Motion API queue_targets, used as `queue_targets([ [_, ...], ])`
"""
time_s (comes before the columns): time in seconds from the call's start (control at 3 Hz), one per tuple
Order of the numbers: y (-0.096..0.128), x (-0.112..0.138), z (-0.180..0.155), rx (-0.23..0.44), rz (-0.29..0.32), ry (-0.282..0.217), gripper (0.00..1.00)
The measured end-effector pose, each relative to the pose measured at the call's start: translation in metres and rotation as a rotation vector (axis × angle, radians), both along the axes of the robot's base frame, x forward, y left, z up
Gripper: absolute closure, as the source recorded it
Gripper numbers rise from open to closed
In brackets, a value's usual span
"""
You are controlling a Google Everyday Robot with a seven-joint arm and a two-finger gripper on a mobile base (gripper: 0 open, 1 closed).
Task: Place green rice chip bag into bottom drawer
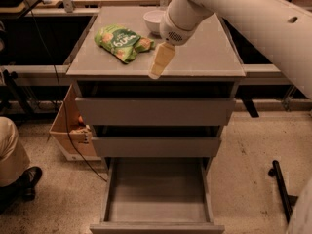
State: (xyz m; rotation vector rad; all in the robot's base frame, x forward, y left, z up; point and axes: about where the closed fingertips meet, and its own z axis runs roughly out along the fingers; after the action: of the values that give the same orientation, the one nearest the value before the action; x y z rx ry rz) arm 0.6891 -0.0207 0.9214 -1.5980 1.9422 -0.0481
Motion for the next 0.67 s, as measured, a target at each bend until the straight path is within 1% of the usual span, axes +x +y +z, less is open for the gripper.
queue_targets([
  [0.33,0.01,0.009,-0.007,0.074,-0.012,-0.006,0.0],
  [0.67,0.034,0.041,-0.013,0.19,-0.059,-0.025,0.0],
])
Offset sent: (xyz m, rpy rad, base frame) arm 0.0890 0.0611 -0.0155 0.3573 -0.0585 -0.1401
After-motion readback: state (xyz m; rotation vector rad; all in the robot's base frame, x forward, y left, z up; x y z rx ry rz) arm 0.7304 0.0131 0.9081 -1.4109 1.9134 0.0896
